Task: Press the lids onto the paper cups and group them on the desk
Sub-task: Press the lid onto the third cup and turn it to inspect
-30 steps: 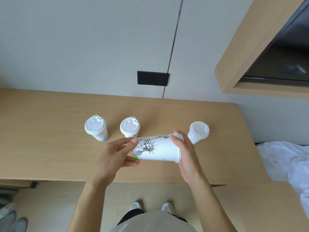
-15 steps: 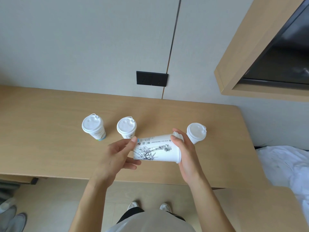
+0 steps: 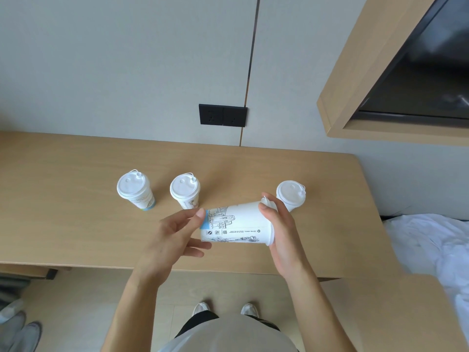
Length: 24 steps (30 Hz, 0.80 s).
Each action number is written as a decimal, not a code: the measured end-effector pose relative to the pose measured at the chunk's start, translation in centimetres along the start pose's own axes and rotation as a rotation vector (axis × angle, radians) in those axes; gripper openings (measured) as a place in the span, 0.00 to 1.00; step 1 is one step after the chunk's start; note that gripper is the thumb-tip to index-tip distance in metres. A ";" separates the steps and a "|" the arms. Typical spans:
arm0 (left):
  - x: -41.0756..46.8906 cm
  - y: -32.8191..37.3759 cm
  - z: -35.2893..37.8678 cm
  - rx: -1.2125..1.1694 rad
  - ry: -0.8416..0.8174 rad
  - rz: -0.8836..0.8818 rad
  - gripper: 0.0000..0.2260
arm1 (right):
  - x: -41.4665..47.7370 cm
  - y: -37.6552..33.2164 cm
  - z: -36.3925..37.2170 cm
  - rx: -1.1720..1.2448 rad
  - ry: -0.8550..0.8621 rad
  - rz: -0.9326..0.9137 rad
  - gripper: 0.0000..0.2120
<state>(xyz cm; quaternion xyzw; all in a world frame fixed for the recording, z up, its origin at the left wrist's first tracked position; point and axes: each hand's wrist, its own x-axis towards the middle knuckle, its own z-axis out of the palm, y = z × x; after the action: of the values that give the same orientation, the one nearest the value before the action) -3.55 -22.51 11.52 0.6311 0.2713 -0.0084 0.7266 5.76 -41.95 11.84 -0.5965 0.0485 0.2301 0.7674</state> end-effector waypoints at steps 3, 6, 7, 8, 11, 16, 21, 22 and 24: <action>-0.1 -0.2 0.0 -0.006 -0.021 0.030 0.23 | -0.2 -0.1 -0.2 -0.015 0.002 -0.011 0.36; -0.3 -0.2 0.2 -0.004 -0.013 0.017 0.23 | -0.2 -0.1 -0.4 -0.013 0.003 -0.013 0.38; -0.4 -0.1 0.3 0.005 -0.001 0.003 0.24 | -0.3 -0.1 -0.4 -0.014 0.001 -0.011 0.38; -0.4 -0.1 0.4 0.012 0.004 -0.005 0.24 | -0.4 0.0 -0.5 -0.017 -0.002 -0.009 0.37; -0.5 -0.4 0.2 -0.011 -0.025 0.014 0.21 | -0.6 0.1 -0.9 -0.035 -0.002 -0.008 0.37; -0.7 -0.6 0.5 0.007 -0.008 -0.030 0.21 | -0.9 0.2 -1.1 -0.047 -0.011 0.003 0.34; -0.8 -0.9 0.2 -0.002 -0.019 0.012 0.20 | -0.9 0.2 -1.4 -0.055 -0.011 0.019 0.32; -0.8 -0.9 0.2 0.002 -0.014 0.006 0.20 | -0.8 0.3 -1.5 -0.052 -0.010 0.020 0.32; -0.9 -0.9 0.4 0.012 -0.008 0.003 0.20 | -0.8 0.4 -1.4 -0.056 -0.005 0.017 0.32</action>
<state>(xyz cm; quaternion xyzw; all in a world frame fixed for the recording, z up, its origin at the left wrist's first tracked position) -4.50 -23.38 11.09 0.6358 0.2675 -0.0113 0.7239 5.17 -43.49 11.38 -0.6169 0.0452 0.2393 0.7485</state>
